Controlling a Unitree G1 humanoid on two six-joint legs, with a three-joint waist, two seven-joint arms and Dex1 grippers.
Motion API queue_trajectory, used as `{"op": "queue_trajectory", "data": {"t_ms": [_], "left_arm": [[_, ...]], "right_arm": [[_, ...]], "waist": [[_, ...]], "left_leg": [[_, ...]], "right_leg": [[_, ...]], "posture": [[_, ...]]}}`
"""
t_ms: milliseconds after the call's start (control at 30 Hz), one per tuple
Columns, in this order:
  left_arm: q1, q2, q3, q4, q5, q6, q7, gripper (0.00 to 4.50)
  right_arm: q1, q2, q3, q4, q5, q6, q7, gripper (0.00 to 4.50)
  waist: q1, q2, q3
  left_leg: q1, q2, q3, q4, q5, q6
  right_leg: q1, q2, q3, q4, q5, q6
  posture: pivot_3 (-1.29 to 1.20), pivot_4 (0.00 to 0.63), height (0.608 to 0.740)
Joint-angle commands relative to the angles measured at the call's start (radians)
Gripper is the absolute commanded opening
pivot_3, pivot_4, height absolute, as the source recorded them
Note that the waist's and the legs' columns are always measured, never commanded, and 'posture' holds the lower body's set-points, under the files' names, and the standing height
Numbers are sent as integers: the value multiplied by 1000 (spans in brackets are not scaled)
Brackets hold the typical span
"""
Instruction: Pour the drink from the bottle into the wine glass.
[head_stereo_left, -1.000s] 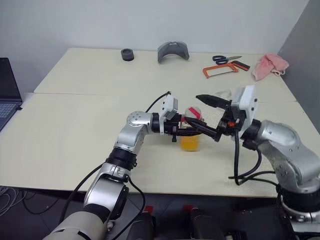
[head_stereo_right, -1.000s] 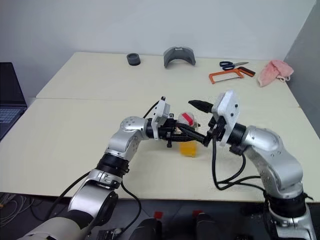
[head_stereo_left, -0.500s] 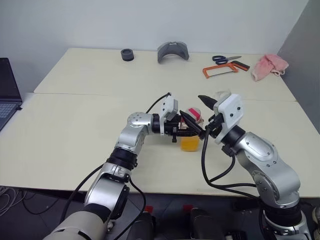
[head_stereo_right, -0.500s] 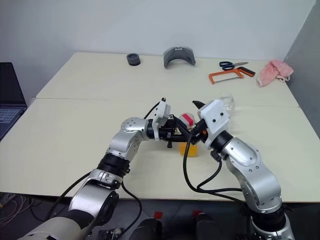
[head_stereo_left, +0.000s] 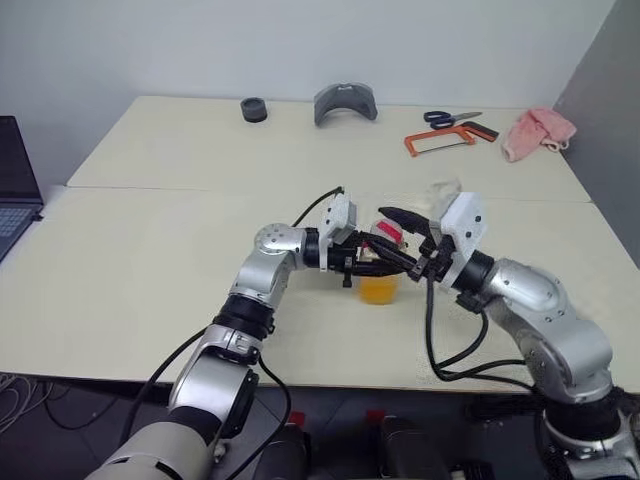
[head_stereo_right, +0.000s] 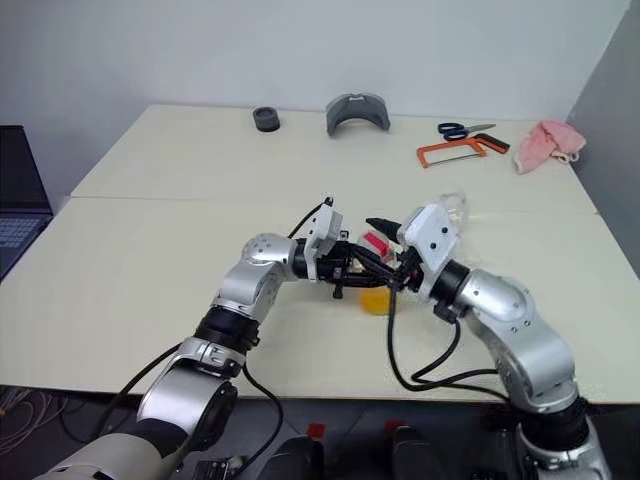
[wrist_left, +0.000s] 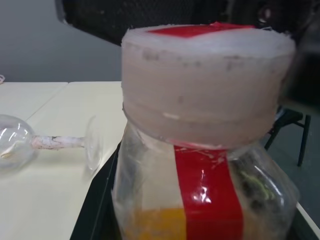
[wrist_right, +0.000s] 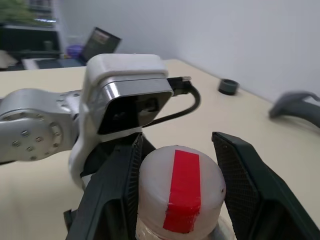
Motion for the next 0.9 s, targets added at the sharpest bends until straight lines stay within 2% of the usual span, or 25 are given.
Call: {"op": "queue_trajectory", "data": {"t_ms": [33,133,267,300,433,533,633,767,900], "left_arm": [[-46,23,7,-9,-9,-3,-27,1709],[-54,29,9,-7,-7,-9,-39,1708],[-58,28,11,-8,-8,-10,-34,1705],[-59,27,12,-7,-8,-8,-29,1697],[-64,21,24,15,-3,-4,8,1691],[-69,19,28,40,11,-19,24,1691],[-80,14,30,66,15,-30,33,1691],[-92,9,25,93,22,-43,29,1691],[-101,2,19,111,29,-54,24,1691]], "right_arm": [[-96,-96,5,95,62,-79,275,1891],[-135,-143,8,151,101,-37,351,1891],[-105,-142,-45,146,135,13,292,1891],[-90,-126,-74,134,140,9,251,2629],[6,-77,-168,-12,163,50,79,3849],[103,-19,-182,-194,186,132,-91,3908],[155,61,-118,-295,103,192,-280,3908],[143,129,-26,-319,-35,227,-450,3908],[111,220,42,-320,-100,275,-566,3908]], "waist": [[0,0,0],[1,0,0],[2,0,0],[2,0,0],[3,0,0],[4,0,0],[2,0,0],[1,0,0],[0,0,0]], "left_leg": [[0,0,0,0,0,0],[0,0,0,0,0,0],[-1,1,-1,0,0,0],[-1,2,-1,0,0,0],[-1,2,-2,0,0,0],[-2,2,-4,0,0,0],[-1,2,-6,0,0,0],[-1,1,-6,0,0,0],[-1,1,-6,0,0,0]], "right_leg": [[0,0,0,0,0,0],[0,0,0,0,0,0],[0,-1,0,0,0,0],[0,-1,0,0,0,0],[0,-2,0,1,0,0],[0,-2,-1,0,0,0],[0,-2,0,0,0,0],[0,-1,0,1,0,0],[-1,0,0,1,0,0]], "posture": [[0,150,740],[0,150,740],[0,150,740],[0,150,740],[0,150,740],[0,150,740],[0,150,740],[0,150,740],[0,150,740]]}}
